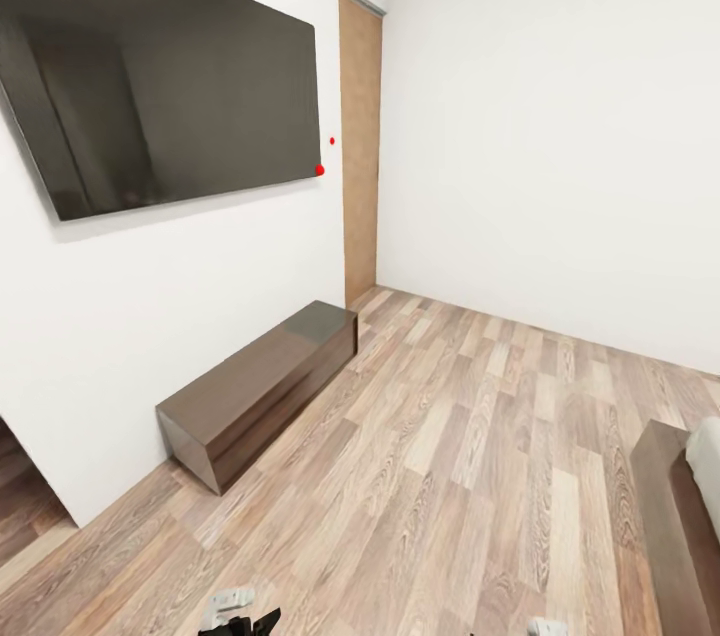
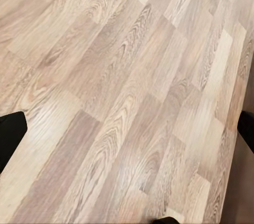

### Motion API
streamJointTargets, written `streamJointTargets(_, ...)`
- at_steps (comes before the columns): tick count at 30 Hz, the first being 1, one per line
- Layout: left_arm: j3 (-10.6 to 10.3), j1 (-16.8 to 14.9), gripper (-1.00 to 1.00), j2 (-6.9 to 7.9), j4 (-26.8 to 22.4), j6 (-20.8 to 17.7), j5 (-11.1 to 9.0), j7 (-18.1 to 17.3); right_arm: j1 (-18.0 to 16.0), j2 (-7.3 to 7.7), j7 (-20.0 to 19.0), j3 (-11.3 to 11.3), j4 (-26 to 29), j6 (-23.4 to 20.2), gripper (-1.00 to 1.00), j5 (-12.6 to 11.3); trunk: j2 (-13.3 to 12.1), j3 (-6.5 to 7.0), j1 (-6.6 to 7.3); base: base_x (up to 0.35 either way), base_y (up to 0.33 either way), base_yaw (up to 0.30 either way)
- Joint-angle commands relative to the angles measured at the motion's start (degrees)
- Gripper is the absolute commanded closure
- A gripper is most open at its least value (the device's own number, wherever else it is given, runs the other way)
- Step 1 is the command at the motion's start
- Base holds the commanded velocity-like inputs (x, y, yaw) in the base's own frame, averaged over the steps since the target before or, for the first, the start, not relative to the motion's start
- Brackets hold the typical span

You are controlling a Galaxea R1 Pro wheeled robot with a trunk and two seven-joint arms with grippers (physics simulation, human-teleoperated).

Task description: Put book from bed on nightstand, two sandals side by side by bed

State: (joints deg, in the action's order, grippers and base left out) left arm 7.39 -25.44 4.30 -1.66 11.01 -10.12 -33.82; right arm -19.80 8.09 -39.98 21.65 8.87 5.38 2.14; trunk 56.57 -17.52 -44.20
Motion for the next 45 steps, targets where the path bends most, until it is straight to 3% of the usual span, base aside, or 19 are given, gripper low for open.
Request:
streamJointTargets(1,0.43,-0.04,-1.0,0.04,0.08,0.06,0.1,-0.28,-0.08,0.0,-0.19,0.24,-0.08,0.25,-1.0,0.24,0.04,-0.07,-0.04,0.322,0.079,-0.196)
streamJointTargets(12,0.43,-0.04,-1.0,0.08,0.08,0.06,0.1,-0.28,-0.08,0.0,-0.19,0.24,-0.08,0.25,-1.0,0.32,0.04,-0.07,-0.04,0.263,0.072,-0.282)
streamJointTargets(45,0.43,-0.04,-1.0,0.06,0.12,0.06,0.1,-0.28,-0.08,-0.01,-0.19,0.24,-0.08,0.33,-1.0,0.32,0.04,-0.07,-0.04,0.005,0.001,-0.288)
